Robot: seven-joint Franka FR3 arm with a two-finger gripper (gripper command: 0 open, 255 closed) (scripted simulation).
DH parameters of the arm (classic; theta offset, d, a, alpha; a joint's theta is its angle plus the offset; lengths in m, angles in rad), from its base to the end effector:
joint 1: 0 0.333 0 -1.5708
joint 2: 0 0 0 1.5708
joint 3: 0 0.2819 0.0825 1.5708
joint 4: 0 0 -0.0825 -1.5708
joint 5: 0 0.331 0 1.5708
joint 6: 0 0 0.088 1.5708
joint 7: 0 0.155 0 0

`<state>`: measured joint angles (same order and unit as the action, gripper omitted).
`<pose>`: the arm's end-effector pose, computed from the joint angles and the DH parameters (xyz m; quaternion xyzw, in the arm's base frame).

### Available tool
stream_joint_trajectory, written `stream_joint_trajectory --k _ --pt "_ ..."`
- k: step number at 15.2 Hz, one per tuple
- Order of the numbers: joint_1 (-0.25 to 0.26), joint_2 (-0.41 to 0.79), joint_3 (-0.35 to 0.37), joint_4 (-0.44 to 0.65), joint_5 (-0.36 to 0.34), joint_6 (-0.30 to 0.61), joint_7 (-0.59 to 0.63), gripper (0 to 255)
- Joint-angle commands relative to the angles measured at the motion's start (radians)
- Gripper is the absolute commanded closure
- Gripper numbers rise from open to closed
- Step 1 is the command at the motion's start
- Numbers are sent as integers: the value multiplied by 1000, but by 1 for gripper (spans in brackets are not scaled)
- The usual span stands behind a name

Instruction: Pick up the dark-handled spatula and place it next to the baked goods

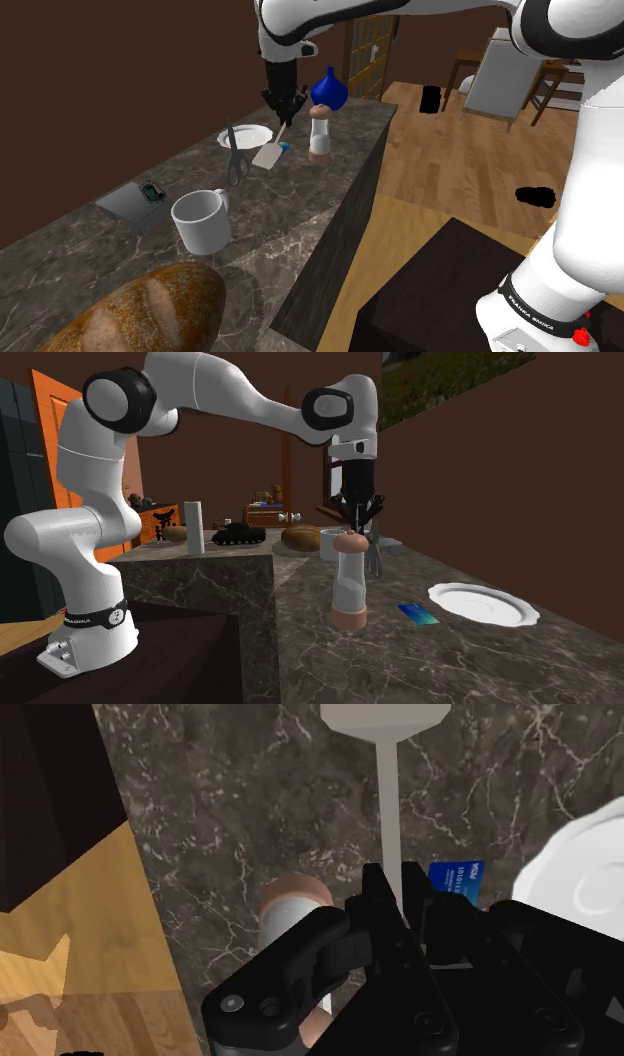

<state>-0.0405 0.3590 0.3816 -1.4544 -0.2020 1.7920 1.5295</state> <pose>0.5825 0.1515 0.4243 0.8341 -0.5506 0.0279 0.0177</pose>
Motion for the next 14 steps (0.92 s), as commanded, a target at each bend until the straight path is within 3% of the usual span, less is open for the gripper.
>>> stream_joint_trajectory --k 1,14 --pt "2 -65 14 -91 18 27 25 255" --pt "89 -358 117 -450 132 104 208 255"
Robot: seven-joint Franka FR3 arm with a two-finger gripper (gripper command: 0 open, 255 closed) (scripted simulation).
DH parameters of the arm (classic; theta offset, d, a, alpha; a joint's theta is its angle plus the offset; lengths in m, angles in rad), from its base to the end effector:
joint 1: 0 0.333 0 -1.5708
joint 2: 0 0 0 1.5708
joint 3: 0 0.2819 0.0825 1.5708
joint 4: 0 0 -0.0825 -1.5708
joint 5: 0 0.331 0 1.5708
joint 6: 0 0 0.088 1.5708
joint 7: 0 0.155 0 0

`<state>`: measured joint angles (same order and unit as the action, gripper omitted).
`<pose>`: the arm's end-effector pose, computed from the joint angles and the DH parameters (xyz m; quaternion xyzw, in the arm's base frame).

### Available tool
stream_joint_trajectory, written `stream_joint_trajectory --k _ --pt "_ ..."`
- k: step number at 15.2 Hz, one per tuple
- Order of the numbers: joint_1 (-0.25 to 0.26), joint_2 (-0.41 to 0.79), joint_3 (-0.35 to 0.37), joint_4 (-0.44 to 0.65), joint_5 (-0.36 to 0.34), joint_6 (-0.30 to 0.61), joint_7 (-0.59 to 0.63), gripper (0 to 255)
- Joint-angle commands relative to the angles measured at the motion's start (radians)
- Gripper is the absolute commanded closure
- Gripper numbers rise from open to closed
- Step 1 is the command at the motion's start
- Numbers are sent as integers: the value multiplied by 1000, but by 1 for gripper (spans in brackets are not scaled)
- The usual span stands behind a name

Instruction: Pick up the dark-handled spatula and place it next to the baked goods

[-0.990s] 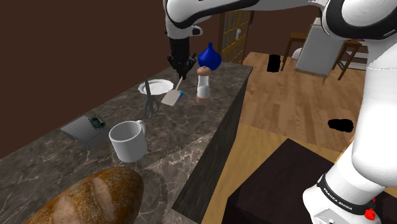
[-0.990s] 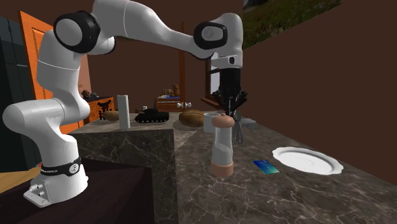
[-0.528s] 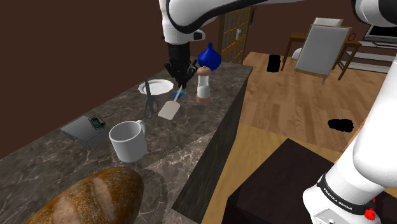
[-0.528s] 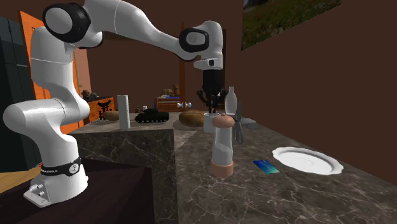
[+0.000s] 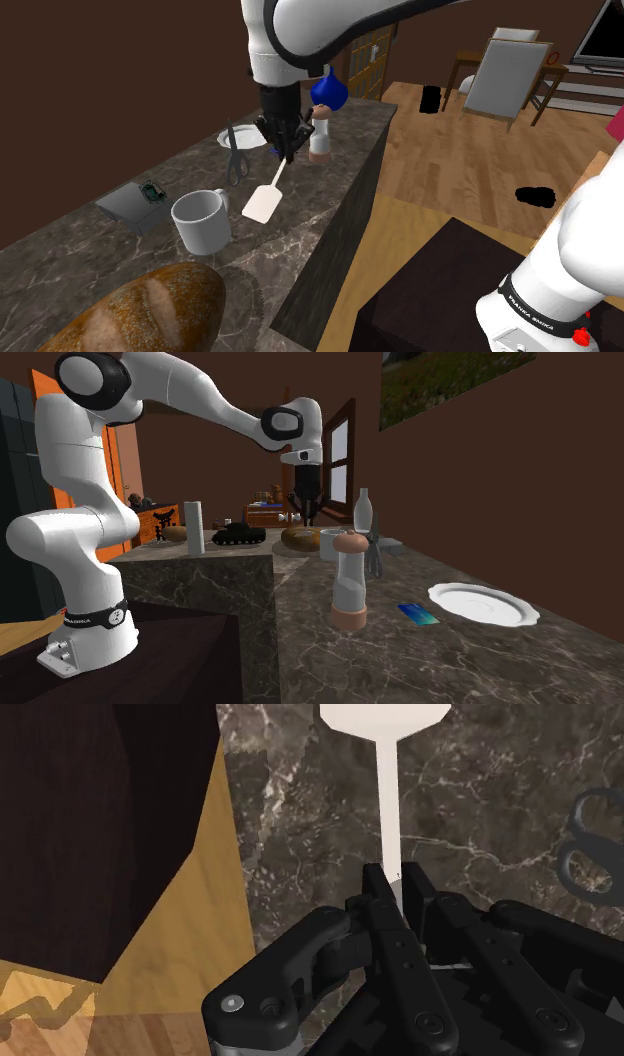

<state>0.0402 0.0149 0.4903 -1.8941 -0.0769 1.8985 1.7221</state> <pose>0.4471 0.2509 0.4269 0.8342 -0.5505 0.0278 0.0180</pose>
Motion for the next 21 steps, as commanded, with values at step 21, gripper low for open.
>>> stream_joint_trajectory --k 21 --pt "121 -116 138 -241 74 130 233 255"
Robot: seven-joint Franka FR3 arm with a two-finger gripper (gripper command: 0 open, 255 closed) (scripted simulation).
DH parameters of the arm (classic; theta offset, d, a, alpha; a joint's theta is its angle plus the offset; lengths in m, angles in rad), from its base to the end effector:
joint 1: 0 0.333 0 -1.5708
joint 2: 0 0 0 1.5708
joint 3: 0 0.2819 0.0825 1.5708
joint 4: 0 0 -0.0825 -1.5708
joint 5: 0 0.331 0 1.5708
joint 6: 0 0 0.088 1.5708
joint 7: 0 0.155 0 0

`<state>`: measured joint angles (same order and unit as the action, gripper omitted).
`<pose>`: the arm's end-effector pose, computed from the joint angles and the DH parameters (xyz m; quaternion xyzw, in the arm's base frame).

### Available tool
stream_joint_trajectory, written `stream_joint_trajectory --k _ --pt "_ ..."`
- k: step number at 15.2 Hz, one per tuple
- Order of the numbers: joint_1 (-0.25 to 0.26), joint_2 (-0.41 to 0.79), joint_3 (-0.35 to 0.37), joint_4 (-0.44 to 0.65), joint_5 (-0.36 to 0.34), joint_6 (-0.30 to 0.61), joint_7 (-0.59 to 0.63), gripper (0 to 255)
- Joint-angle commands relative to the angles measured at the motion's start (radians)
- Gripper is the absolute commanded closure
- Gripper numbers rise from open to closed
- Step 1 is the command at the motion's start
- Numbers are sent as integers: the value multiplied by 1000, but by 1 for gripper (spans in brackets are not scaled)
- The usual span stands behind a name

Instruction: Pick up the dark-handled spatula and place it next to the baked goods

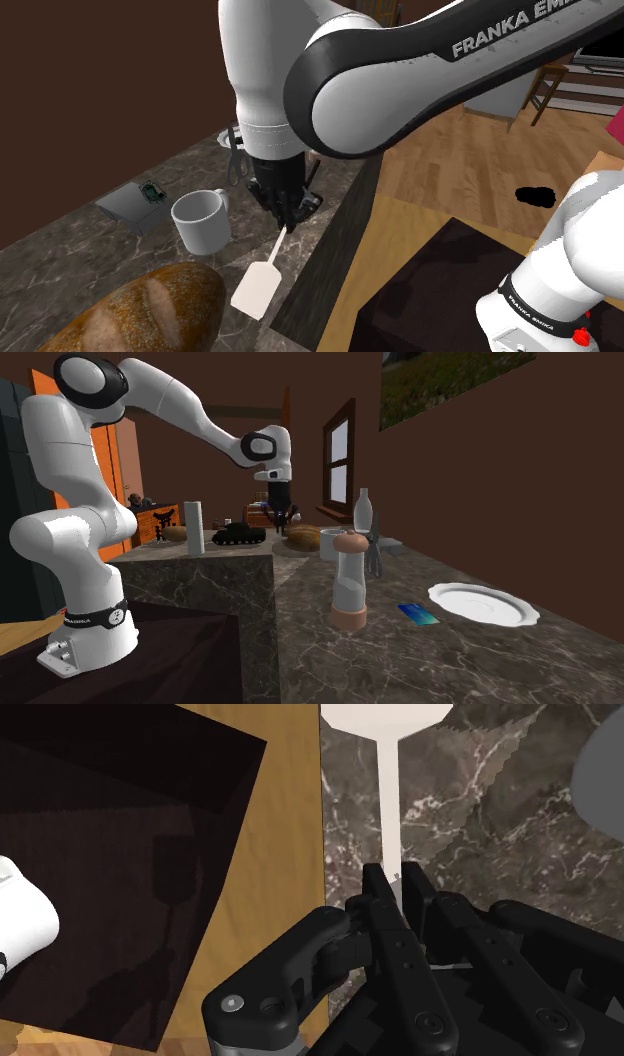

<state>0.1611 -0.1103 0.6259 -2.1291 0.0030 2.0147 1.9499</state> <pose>0.3326 0.3372 0.3879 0.8338 -0.5510 0.0278 0.0184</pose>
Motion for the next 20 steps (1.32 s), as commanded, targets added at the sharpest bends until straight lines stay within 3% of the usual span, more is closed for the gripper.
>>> stream_joint_trajectory --k 1,17,20 --pt "0 15 4 -15 -9 27 9 255" --pt "2 139 17 -127 -104 236 88 255" --pt "2 139 16 -127 -104 236 88 255"
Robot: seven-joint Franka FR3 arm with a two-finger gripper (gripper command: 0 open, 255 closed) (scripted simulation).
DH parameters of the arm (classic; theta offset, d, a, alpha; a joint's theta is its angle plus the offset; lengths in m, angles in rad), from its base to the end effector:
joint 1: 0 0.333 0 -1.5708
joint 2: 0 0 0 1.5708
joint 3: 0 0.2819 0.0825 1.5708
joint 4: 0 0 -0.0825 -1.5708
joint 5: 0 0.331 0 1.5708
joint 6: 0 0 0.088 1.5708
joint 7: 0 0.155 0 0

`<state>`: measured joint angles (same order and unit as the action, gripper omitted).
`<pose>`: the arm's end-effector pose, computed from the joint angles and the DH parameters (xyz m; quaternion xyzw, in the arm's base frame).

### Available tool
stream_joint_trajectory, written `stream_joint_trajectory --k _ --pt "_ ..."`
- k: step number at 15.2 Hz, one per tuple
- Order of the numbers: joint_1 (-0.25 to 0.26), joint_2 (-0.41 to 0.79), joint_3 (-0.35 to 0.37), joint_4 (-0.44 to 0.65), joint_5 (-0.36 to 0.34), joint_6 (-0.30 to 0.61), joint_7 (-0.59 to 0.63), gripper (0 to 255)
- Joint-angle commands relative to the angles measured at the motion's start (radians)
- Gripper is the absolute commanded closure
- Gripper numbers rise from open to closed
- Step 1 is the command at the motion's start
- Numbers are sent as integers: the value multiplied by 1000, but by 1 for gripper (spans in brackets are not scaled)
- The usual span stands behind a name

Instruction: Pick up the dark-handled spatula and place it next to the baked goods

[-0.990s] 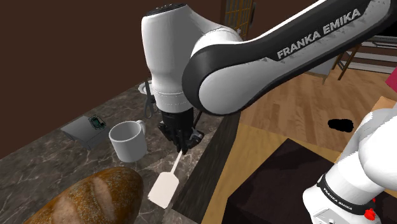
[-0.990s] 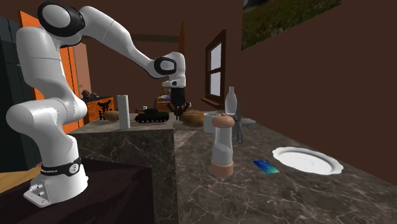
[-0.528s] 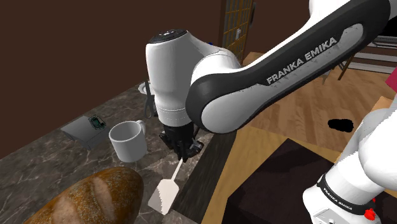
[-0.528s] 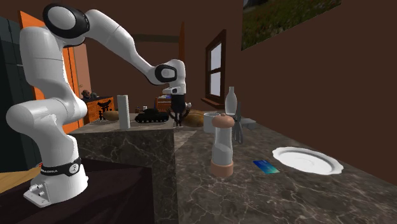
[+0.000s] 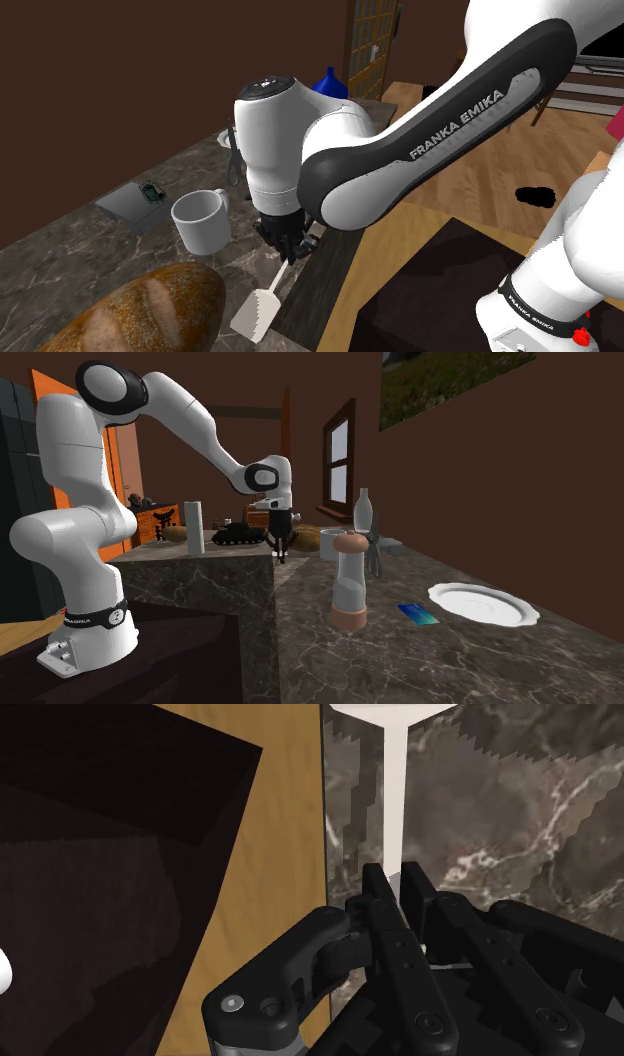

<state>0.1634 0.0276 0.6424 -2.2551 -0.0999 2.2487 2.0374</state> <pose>0.3353 0.3404 0.3036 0.8339 -0.5510 0.0278 0.0183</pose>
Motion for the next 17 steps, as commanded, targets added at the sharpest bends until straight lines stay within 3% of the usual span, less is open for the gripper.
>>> stream_joint_trajectory --k 1,4,5,10,14,17 --pt "0 2 0 -1 -1 2 1 255" --pt "0 2 0 -1 -1 2 1 255" --pt "0 2 0 -1 -1 2 1 0" --pt "0 2 0 -1 -1 2 1 0" --pt "-1 -76 1 63 62 -121 -45 0" --pt "0 -76 0 63 62 -121 -45 0"
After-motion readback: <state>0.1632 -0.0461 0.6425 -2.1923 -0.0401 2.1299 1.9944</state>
